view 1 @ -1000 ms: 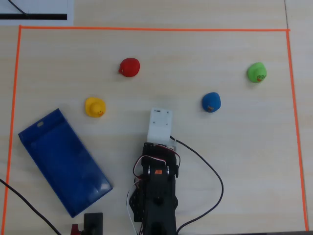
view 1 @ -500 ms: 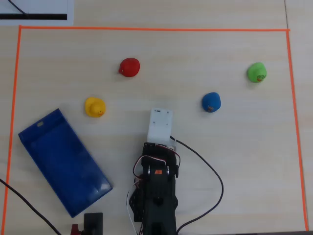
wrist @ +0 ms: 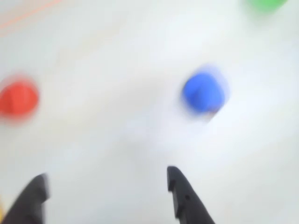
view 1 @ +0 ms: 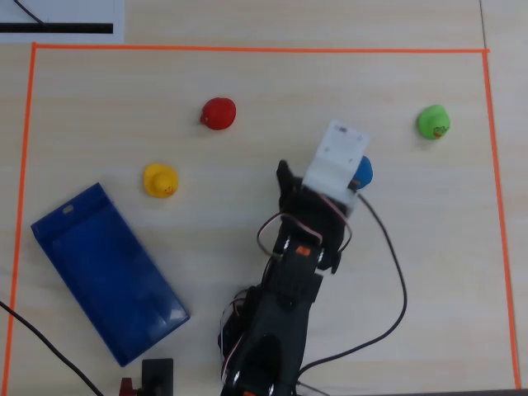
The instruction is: Grasp blue duck and put it into box.
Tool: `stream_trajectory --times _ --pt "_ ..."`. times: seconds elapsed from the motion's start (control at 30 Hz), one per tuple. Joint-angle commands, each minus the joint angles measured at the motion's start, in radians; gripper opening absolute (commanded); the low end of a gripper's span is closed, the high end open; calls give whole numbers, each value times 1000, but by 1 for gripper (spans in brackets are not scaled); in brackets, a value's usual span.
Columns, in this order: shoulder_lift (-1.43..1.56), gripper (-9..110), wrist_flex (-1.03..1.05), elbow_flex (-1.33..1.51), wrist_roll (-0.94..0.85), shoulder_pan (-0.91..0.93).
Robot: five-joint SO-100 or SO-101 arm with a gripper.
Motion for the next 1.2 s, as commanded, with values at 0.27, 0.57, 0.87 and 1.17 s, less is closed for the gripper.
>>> stream_trajectory --times 0.27,0.57,0.87,1.17 --pt "-664 39 -433 -302 -121 233" --pt "-726 39 -742 25 -166 247" --pt "-793 37 -828 61 -137 245" --pt "-816 0 -719 -15 -20 244"
